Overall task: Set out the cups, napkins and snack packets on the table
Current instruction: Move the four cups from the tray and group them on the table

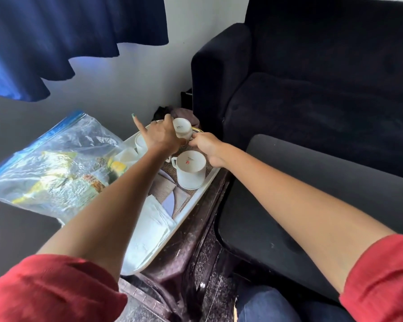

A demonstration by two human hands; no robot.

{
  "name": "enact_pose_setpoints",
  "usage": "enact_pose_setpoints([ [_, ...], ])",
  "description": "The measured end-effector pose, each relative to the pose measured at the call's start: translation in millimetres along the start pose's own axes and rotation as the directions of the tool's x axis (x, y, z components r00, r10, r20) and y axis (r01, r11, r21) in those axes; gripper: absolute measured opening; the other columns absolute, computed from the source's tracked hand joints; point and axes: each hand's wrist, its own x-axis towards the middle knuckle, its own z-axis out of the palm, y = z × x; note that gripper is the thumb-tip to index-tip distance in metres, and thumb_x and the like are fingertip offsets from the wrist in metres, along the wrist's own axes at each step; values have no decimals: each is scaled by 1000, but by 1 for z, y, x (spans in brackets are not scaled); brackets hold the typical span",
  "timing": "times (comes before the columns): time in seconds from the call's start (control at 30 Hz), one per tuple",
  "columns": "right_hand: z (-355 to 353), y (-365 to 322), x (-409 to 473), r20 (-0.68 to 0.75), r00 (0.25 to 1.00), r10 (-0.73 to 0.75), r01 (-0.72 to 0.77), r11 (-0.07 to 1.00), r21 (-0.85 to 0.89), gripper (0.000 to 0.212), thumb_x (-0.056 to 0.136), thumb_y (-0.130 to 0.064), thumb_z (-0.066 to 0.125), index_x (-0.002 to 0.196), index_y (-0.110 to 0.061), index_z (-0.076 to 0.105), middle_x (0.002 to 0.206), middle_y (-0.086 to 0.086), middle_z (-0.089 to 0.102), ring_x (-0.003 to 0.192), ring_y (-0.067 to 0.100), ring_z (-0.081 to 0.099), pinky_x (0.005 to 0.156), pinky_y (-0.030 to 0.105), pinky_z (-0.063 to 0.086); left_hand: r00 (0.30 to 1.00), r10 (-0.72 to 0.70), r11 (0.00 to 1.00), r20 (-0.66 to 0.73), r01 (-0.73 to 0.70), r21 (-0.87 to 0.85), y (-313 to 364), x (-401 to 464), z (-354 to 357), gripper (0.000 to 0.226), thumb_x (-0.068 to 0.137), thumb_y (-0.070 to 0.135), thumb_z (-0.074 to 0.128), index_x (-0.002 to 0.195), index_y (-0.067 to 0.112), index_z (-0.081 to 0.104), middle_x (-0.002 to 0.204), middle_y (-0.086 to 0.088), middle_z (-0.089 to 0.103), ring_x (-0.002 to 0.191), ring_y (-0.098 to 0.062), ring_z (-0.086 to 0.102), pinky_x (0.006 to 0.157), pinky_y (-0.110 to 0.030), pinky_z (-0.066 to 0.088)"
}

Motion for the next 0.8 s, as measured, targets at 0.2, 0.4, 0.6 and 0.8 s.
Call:
enact_pose_setpoints([
  [0.2, -26, -5, -32, -69, 996, -50, 54, 997, 54, 39, 95, -8, 46, 134, -18, 49, 134, 9, 53, 119, 23, 51, 98, 37, 42, 986, 48, 985, -157, -73, -157, 18, -28, -26, 63, 76, 59, 64, 119, 15, 50, 108, -8, 67, 115, -28, 55, 111, -61, -12],
  [0.4, -54, -6, -82, -134, 985, -113, 127, 987, 99, 42, 95, -14, 50, 136, -20, 47, 131, 4, 55, 122, 22, 50, 101, 39, 43, 982, -23, 919, -186, -52, -391, 49, -75, -60, 55, 79, 55, 63, 117, 19, 49, 110, -2, 66, 114, -24, 55, 113, -57, -6],
  [0.6, -78, 4, -134, -158, 973, -168, 194, 966, 169, 40, 95, -27, 53, 135, -23, 49, 131, -1, 55, 118, 18, 52, 94, 33, 44, 991, -122, 479, 55, 107, -871, 75, -122, -89, 54, 76, 53, 67, 116, 18, 55, 105, 5, 67, 101, -18, 62, 106, -45, 37],
  [0.8, -91, 13, -174, -103, 976, -189, 210, 944, 253, 40, 91, -41, 56, 123, -17, 58, 120, 1, 62, 114, 21, 56, 98, 39, 45, 933, 47, 46, 356, 354, -934, 93, -170, -121, 44, 82, 51, 66, 91, 7, 70, 87, 1, 67, 74, -5, 56, 63, -15, 40],
])
